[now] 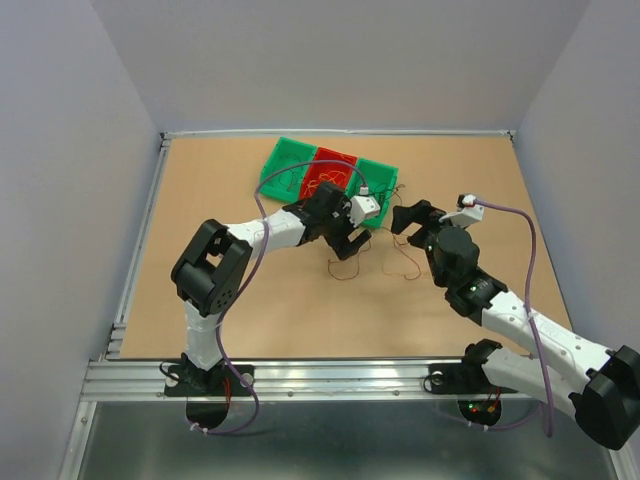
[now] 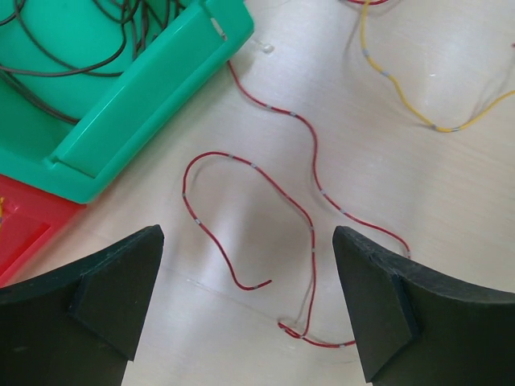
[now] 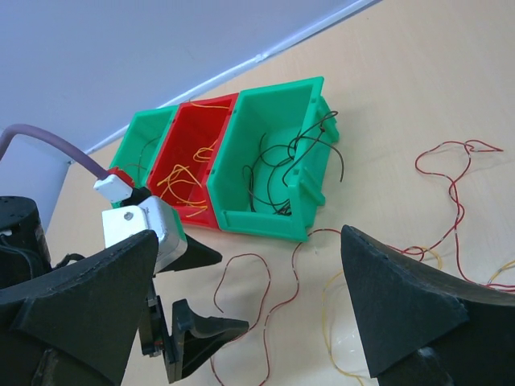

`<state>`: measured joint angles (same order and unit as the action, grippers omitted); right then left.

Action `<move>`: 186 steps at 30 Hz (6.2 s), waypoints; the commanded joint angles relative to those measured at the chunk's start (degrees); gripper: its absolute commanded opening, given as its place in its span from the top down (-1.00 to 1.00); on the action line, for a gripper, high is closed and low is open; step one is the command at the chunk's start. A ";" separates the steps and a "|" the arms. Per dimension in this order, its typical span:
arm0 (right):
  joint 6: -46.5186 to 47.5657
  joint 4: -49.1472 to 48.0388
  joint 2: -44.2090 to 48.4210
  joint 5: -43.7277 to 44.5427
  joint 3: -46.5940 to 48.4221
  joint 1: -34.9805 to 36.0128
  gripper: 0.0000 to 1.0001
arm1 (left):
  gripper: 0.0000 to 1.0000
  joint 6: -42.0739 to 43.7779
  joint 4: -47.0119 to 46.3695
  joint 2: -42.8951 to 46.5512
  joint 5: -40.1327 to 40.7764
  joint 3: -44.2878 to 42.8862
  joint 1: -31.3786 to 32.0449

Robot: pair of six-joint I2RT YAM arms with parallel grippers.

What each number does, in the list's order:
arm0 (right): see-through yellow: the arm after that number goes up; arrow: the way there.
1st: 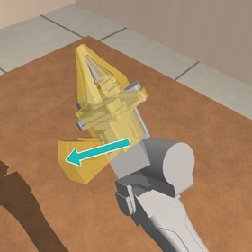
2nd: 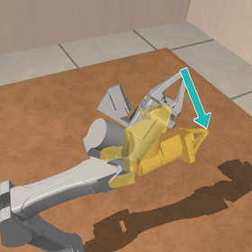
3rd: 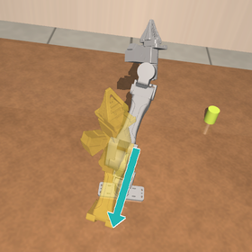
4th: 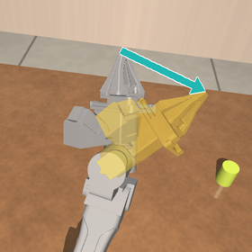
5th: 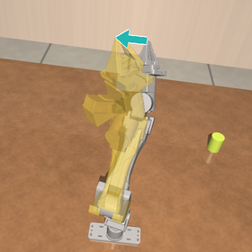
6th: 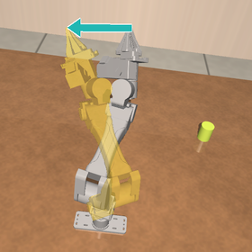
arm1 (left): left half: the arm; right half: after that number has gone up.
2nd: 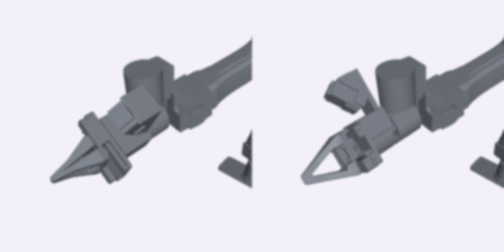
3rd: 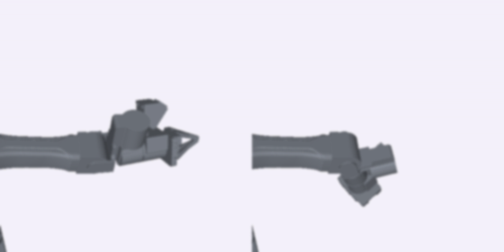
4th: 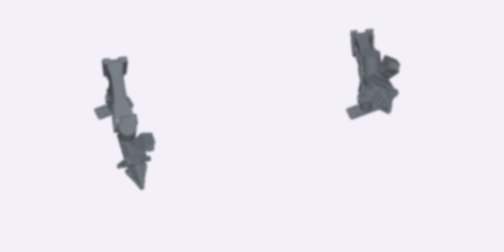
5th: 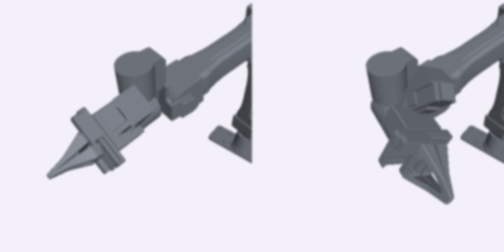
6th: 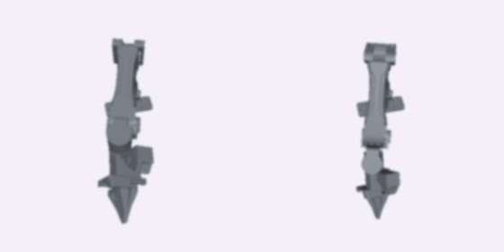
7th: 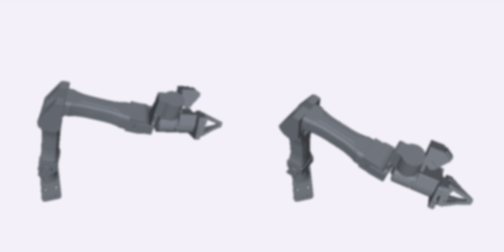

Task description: Untangle the cables

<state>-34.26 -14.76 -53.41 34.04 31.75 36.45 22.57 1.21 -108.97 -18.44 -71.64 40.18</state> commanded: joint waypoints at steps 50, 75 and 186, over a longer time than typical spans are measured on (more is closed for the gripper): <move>1.21 -5.80 -7.32 -5.91 -0.90 -0.06 -0.99 | 1.00 -15.18 -24.24 35.23 -9.32 16.53 -19.17; -2.01 -3.87 -29.05 -0.47 7.03 -5.93 0.99 | 1.00 -16.41 -26.09 40.24 -16.81 18.99 -20.85; -8.45 0.00 1.03 4.28 -5.03 -12.01 -1.00 | -0.32 -7.28 12.78 -6.54 9.73 -23.65 -21.90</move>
<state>-43.70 -12.12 -50.87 37.87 22.44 24.36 13.26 17.32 -123.26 -11.14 -98.37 17.96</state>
